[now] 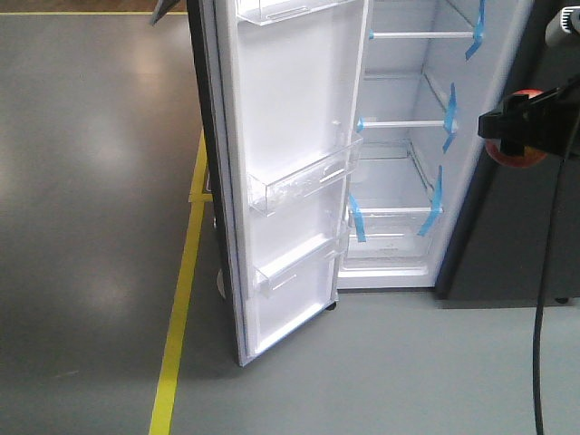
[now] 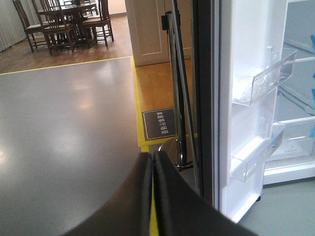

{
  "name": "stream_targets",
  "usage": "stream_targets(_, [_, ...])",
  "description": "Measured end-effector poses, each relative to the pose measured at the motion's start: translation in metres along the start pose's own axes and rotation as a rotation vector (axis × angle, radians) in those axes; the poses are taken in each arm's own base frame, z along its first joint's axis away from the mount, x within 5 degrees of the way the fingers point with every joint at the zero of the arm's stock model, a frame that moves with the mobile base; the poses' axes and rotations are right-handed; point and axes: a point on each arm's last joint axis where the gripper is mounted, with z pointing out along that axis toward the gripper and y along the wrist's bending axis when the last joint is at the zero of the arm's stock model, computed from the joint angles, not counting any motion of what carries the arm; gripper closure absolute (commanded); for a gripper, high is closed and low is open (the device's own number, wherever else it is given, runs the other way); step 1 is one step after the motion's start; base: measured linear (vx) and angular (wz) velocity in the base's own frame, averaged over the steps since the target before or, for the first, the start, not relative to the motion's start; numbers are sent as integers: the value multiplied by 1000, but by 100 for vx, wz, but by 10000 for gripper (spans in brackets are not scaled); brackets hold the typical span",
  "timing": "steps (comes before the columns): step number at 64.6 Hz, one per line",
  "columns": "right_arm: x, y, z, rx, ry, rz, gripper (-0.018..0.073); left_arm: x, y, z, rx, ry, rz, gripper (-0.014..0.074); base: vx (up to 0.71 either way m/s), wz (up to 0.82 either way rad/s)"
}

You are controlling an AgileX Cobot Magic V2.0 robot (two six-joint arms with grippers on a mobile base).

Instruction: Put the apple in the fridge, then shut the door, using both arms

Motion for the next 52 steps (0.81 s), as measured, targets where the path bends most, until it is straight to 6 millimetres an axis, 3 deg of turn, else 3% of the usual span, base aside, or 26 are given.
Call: stream_targets(52, [0, 0, 0, 0, 0, 0, 443, 0, 0, 0, 0, 0, 0, 602, 11, 2])
